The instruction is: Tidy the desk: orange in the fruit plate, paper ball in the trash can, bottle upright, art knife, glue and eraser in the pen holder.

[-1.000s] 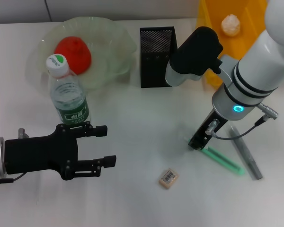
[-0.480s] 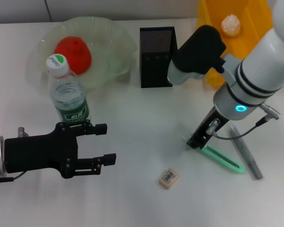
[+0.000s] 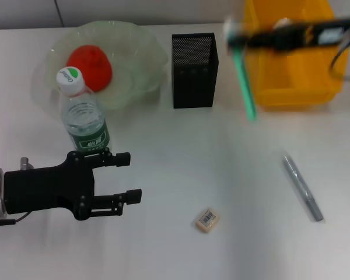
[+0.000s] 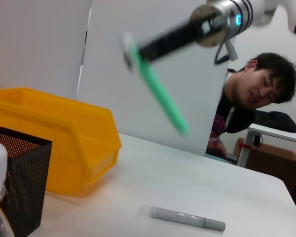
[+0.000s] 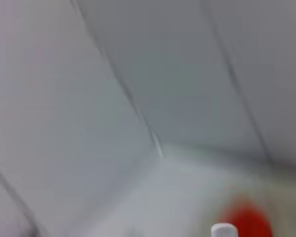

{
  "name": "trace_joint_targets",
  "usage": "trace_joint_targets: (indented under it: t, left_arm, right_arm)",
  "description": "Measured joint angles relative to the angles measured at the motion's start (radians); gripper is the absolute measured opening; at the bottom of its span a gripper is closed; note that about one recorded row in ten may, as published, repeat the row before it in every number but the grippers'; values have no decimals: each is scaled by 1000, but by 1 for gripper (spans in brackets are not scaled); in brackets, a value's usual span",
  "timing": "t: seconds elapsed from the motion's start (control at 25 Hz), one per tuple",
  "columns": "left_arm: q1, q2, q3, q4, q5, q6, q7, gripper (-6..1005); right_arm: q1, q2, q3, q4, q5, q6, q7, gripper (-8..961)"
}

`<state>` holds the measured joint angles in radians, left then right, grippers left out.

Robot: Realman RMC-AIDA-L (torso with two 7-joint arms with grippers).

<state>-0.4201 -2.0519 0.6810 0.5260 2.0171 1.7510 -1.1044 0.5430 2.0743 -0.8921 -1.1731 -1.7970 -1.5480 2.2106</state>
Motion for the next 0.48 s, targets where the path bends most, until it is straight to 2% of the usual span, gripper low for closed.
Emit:
trace_joint_targets:
  t: [0.04, 0.16, 0.2, 0.24, 0.28, 0.32, 0.36, 0.4, 0.44, 0.48]
  left_arm:
    - [0, 0, 0, 0, 0, 0, 0, 783]
    - [-1, 0, 0, 3, 0, 0, 0, 783]
    - [-2, 0, 0, 3, 0, 0, 0, 783]
    - [-5, -1, 0, 2, 0, 0, 0, 783]
    - [-6, -1, 0, 1, 0, -1, 0, 783]
    - [-7, -1, 0, 0, 0, -1, 0, 783]
    - [-8, -2, 0, 0, 0, -1, 0, 783]
    - [-9, -3, 0, 0, 0, -1, -1, 783]
    - [-9, -3, 0, 0, 0, -1, -1, 783]
    - [-9, -3, 0, 0, 0, -1, -1, 783]
  right_arm:
    - [0, 0, 0, 0, 0, 0, 0, 185]
    - [17, -13, 97, 280, 226, 2, -277, 187]
    - [35, -15, 115, 474, 380, 3, -537, 187]
    - [35, -15, 115, 474, 380, 3, -537, 188]
    - [55, -6, 116, 623, 490, 4, -789, 188]
    - [68, 0, 116, 686, 528, 10, -909, 189]
    - [68, 0, 116, 686, 528, 10, -909, 189]
    - [101, 11, 115, 780, 563, 40, -1096, 190]
    - [101, 11, 115, 780, 563, 40, -1096, 190]
    - [121, 15, 116, 827, 575, 67, -1187, 191]
